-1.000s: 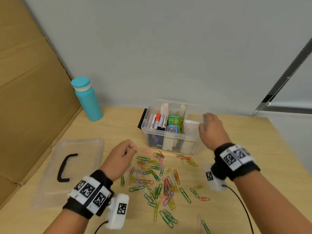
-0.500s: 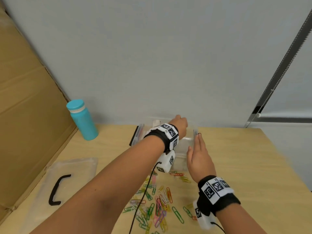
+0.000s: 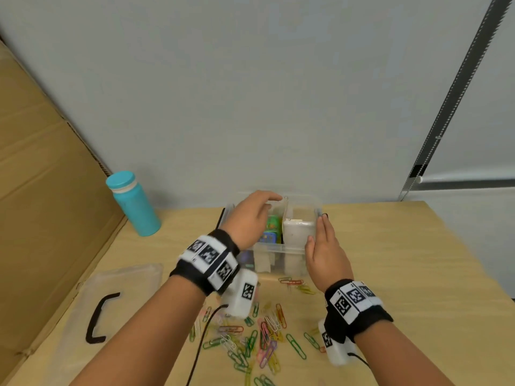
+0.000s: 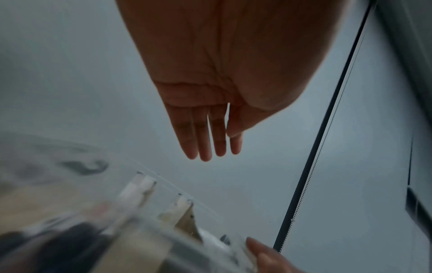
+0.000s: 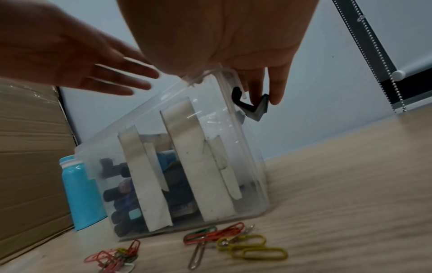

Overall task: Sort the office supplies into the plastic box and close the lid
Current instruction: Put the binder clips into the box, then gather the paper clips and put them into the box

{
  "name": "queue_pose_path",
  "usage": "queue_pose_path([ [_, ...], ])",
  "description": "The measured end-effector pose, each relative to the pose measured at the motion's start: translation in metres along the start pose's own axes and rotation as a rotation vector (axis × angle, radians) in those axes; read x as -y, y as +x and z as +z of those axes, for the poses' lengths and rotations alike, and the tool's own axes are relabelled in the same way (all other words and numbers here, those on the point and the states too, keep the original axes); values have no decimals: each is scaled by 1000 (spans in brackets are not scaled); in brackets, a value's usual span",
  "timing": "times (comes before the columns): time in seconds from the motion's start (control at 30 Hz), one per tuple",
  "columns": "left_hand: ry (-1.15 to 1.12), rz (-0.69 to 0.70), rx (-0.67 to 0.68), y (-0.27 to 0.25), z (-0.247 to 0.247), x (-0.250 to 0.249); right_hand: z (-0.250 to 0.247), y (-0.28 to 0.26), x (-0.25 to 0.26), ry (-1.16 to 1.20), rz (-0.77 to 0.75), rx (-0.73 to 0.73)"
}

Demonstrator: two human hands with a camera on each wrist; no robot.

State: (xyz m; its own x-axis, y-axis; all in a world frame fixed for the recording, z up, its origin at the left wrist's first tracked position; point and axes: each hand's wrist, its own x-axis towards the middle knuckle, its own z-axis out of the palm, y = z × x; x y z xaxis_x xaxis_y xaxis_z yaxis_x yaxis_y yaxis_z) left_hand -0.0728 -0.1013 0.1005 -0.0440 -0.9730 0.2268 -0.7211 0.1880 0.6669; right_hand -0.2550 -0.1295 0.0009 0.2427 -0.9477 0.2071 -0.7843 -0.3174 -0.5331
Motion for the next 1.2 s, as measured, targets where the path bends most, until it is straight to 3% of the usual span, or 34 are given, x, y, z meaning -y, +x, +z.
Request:
queue_pose_path([
  [0.1,21,26,-72,-58,-10,18,-3,1,1,-29,21,55],
  [0.2,70,-24,-49,-109,-12,43,-15,-6,6,-115,14,95],
  [0.37,113,-224,48,-169,-7,92,-42,-53,33,-215,-286,-144],
  [0.4,156,-280,85,-177,-5,101,-44,-64,37,-215,-325,-96],
  [0.47,235,-378,158,-187,0,116,-43,-83,38,-210,-293,185],
  [0.53,245,-441,200,-194,7,126,-38,-99,27,-261,-124,527],
  [0.6,210,-464,212,-200,13,131,-39,-114,15,-334,60,772],
  [0.77,132,-490,195,-207,31,128,-40,-145,2,-304,303,998],
  [0.87,97,-457,209,-206,42,118,-19,-148,6,-36,436,995],
  [1.03,100,-374,274,-203,56,98,12,-138,29,329,521,898],
  [1.1,95,-357,246,-201,51,98,19,-132,28,380,456,788],
  [1.2,170,-372,98,-194,29,110,11,-118,13,110,240,510],
])
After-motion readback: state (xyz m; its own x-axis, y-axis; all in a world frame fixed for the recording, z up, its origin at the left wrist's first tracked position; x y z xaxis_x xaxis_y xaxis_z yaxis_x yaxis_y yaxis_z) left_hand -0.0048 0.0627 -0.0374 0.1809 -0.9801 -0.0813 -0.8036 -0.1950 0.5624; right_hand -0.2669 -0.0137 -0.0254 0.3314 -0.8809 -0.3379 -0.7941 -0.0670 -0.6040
